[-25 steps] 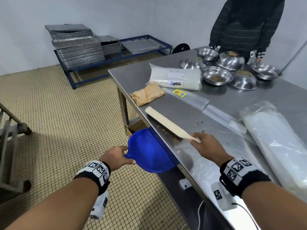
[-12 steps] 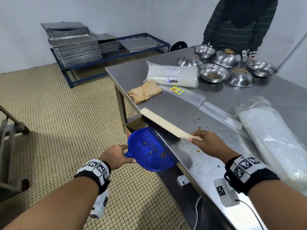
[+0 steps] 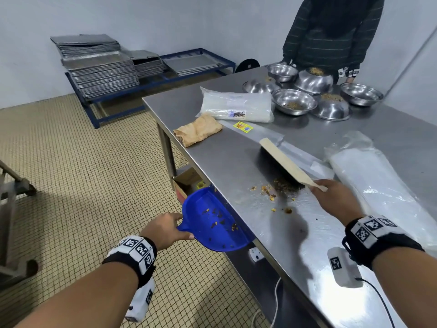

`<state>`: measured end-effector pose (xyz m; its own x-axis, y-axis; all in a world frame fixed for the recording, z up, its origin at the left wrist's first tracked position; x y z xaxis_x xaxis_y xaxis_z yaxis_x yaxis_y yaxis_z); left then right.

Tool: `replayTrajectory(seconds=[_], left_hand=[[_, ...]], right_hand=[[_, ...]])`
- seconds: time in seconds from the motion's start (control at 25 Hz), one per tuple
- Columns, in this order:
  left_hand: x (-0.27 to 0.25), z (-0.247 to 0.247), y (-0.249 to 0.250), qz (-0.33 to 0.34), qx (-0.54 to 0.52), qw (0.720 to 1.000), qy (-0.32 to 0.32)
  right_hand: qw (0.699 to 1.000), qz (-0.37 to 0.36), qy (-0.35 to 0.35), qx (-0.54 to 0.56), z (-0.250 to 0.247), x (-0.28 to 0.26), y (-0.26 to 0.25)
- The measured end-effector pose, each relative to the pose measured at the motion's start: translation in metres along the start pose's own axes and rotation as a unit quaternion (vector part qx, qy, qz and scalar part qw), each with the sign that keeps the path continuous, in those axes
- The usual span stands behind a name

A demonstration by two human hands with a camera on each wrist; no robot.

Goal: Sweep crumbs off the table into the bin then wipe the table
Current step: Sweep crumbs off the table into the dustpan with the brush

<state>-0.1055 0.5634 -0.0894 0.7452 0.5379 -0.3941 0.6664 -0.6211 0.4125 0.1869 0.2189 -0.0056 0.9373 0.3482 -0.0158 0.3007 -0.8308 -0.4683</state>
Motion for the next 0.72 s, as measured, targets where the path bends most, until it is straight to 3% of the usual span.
replayTrajectory(seconds=[0.36, 0.72], left_hand=[[-0.006, 0.008, 0.008, 0.008, -0.001, 1.000, -0.002], [-0.007, 0.009, 0.006, 0.033, -0.023, 0.999, -0.011]], right_hand=[[0.999, -0.027, -0.031, 0.008, 0.019, -0.031, -0.017], [0.991, -0.091, -0.099, -0.012, 0.051, -0.100, -0.077]])
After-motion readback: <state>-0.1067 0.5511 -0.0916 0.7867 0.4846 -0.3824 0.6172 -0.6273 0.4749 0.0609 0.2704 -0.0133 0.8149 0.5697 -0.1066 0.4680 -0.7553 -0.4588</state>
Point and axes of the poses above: each hand's wrist, its own x-axis towards the middle knuckle, its own z-axis out of the palm, y = z × x, the point moved 10 cm from there along x, towards the middle knuckle, and after that the axes turned 5 degrees about -z, right-handed, at the moved point
